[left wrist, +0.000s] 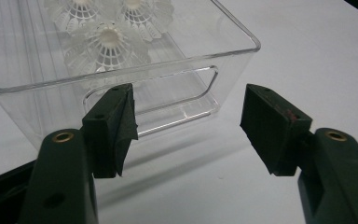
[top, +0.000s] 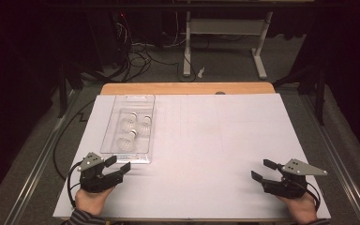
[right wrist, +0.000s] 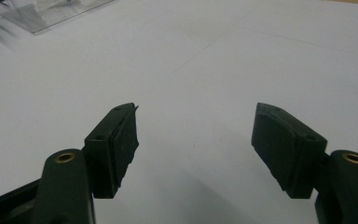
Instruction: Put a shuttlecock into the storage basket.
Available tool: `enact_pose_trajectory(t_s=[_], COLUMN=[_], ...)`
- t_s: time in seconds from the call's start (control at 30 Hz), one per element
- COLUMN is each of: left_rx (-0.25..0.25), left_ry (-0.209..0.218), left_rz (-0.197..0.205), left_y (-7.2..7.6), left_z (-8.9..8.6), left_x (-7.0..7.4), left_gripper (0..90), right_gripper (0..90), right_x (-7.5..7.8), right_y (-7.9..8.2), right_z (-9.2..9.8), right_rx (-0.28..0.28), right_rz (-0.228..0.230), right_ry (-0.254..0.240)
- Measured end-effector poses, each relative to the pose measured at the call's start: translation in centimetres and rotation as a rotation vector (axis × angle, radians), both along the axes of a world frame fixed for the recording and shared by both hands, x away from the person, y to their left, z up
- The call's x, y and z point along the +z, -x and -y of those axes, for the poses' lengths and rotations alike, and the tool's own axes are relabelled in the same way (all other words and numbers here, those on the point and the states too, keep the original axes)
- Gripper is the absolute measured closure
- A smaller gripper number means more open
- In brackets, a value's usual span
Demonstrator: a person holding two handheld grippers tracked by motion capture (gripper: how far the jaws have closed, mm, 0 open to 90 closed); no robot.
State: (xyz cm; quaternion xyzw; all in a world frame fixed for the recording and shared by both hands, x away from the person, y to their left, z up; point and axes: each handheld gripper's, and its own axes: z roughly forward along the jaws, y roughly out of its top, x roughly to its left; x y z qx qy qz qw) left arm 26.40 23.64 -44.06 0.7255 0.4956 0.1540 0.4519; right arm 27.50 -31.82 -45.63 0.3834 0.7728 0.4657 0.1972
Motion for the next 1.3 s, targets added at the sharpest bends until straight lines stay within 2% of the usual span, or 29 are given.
enact_pose_trajectory(t_s=[0.23,0.73,1.0,1.3], left_rx=[-0.005,-0.006,-0.006,-0.006], left_ry=[0.009,0.026,-0.001,0.032], left_rz=[-0.01,-0.001,0.006,0.002], left_y=[-0.28,-0.28,-0.26,-0.18], left_z=[0.06,0.3,0.46,0.32], left_x=[-0.34,-0.64,-0.87,-1.02], left_gripper=[35.9,35.7,35.3,35.3], right_gripper=[31.9,31.9,31.8,31.9], right_x=[0.01,0.02,0.04,0.12], right_y=[0.01,0.06,0.14,0.28], right_z=[0.02,0.09,0.16,0.43], right_rx=[0.0,-0.001,-0.002,-0.009], right_rz=[0.0,-0.001,-0.001,0.002], right_ry=[-0.001,-0.004,-0.007,-0.015])
